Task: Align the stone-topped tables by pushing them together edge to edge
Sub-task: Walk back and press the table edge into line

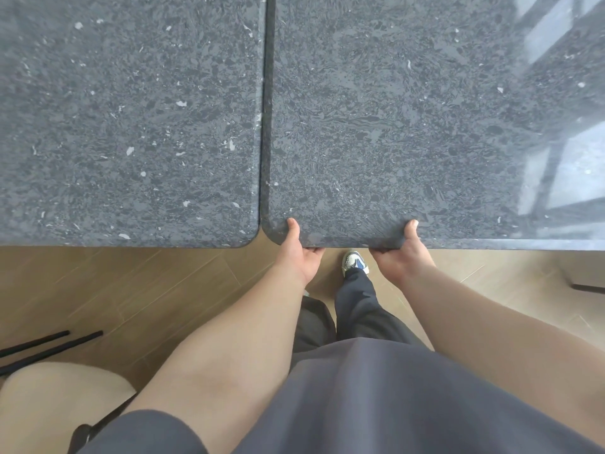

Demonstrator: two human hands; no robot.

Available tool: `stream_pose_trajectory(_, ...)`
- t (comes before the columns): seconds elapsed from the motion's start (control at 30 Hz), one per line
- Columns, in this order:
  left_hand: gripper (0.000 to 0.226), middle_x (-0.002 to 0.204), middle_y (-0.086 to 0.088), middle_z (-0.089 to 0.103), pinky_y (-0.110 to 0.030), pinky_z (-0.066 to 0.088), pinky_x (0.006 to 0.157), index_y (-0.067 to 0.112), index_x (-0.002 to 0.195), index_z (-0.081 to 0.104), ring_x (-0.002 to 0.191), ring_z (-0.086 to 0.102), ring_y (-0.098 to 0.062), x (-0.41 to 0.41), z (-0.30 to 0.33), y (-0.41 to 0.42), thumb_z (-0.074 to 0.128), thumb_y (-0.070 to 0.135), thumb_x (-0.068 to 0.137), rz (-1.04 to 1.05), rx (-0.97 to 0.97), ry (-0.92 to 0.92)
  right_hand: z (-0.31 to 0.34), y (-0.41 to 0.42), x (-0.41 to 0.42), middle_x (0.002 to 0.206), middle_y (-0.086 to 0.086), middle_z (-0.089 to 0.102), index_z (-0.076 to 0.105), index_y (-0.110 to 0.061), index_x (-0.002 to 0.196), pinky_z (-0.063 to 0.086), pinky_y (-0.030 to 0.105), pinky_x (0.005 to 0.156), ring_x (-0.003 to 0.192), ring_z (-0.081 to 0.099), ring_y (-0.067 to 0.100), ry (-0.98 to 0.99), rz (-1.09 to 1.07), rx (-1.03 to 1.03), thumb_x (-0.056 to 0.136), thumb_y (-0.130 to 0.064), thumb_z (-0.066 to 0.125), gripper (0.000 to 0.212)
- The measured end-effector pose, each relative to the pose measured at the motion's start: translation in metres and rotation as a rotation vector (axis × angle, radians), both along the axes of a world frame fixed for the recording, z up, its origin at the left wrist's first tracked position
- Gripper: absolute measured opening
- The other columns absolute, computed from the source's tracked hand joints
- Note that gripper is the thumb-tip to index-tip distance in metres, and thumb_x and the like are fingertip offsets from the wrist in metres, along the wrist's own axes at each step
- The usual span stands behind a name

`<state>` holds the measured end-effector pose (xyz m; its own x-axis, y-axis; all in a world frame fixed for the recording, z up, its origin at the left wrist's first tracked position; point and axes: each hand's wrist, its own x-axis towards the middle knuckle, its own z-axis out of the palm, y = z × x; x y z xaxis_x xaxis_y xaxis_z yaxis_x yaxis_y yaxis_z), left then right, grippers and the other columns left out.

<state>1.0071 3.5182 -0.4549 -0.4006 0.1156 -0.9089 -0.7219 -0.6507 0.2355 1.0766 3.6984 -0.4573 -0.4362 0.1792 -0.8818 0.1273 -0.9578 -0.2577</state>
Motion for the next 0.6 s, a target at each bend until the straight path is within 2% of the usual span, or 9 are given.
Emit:
stream_pose_trajectory(0.07,0.053,0.132,-0.020,0.062,-0.055,0.046,0.108,0.007,0.133,0.050,0.123,0.060,-0.037,0.000,-0.001,0.000,0.058,0.046,0.098,-0.009,0.005,0.017,0.002,0.000,0.001,0.125,0.005,0.059,0.048,-0.015,0.129,0.051,0.041,0.102,0.126,0.055,0.020,-0.024,0.033,0.040,0.098,-0.052,0.051,0.048)
stream_pose_trajectory(0.17,0.053,0.133,-0.020,0.061,-0.055,0.046,0.108,0.007,0.133,0.049,0.123,0.060,-0.037,0.001,-0.003,-0.001,0.057,0.046,0.099,-0.024,0.006,0.044,0.006,0.000,0.003,0.134,0.000,0.062,0.054,-0.015,0.128,0.041,0.030,0.112,0.119,0.060,0.016,-0.085,0.062,0.009,0.098,-0.053,0.053,0.049)
stream_pose_trajectory(0.2,0.051,0.132,-0.020,0.062,-0.055,0.046,0.108,0.007,0.131,0.050,0.123,0.060,-0.037,0.002,-0.004,-0.001,0.057,0.046,0.099,-0.028,0.008,0.049,0.010,-0.001,0.003,0.132,-0.001,0.064,0.054,-0.015,0.127,0.046,0.025,0.105,0.110,0.064,0.013,-0.085,0.058,0.009,0.099,-0.052,0.054,0.046)
stream_pose_trajectory(0.27,0.048,0.126,-0.020,0.064,-0.055,0.047,0.107,0.005,0.125,0.052,0.117,0.063,-0.037,0.001,-0.005,-0.001,0.056,0.046,0.099,-0.037,0.014,0.054,0.014,-0.003,0.004,0.117,-0.006,0.066,0.052,-0.020,0.128,0.058,0.020,0.071,0.092,0.069,0.008,-0.083,0.075,0.059,0.102,-0.049,0.051,0.039)
stream_pose_trajectory(0.3,0.046,0.121,-0.020,0.066,-0.054,0.049,0.105,0.005,0.121,0.053,0.112,0.065,-0.037,0.001,-0.005,-0.002,0.056,0.046,0.099,-0.040,0.015,0.054,0.014,-0.004,0.004,0.114,-0.007,0.066,0.050,-0.022,0.133,0.058,0.022,0.061,0.094,0.069,0.007,-0.077,0.080,0.081,0.102,-0.048,0.049,0.040)
stream_pose_trajectory(0.33,0.045,0.117,-0.020,0.067,-0.054,0.050,0.104,0.005,0.117,0.054,0.107,0.066,-0.036,0.001,-0.005,-0.002,0.056,0.046,0.099,-0.044,0.016,0.052,0.013,-0.004,0.005,0.114,-0.007,0.065,0.049,-0.022,0.137,0.058,0.024,0.060,0.099,0.067,0.009,-0.079,0.090,0.101,0.102,-0.049,0.048,0.044)
stream_pose_trajectory(0.4,0.043,0.115,-0.020,0.067,-0.054,0.052,0.101,0.005,0.112,0.054,0.104,0.066,-0.036,0.001,-0.006,-0.002,0.056,0.046,0.099,-0.053,0.018,0.051,0.009,-0.001,0.007,0.111,-0.011,0.067,0.050,-0.022,0.138,0.056,0.024,0.069,0.097,0.064,0.008,-0.120,0.155,0.134,0.100,-0.051,0.051,0.048)
stream_pose_trajectory(0.5,0.047,0.124,-0.022,0.065,-0.056,0.049,0.104,0.004,0.119,0.053,0.114,0.064,-0.038,0.002,-0.007,-0.002,0.056,0.046,0.099,-0.061,0.023,0.051,0.002,0.001,0.009,0.112,-0.011,0.068,0.050,-0.020,0.141,0.050,0.027,0.098,0.104,0.063,0.010,-0.132,0.177,0.163,0.098,-0.050,0.055,0.053)
stream_pose_trajectory(0.6,0.050,0.128,-0.021,0.063,-0.056,0.048,0.105,0.005,0.126,0.051,0.118,0.063,-0.038,0.002,-0.010,-0.003,0.056,0.046,0.099,-0.058,0.029,0.056,0.000,-0.004,0.008,0.122,-0.004,0.059,0.042,-0.014,0.147,0.055,0.035,0.089,0.125,0.058,0.019,-0.029,0.084,0.144,0.103,-0.047,0.046,0.056)
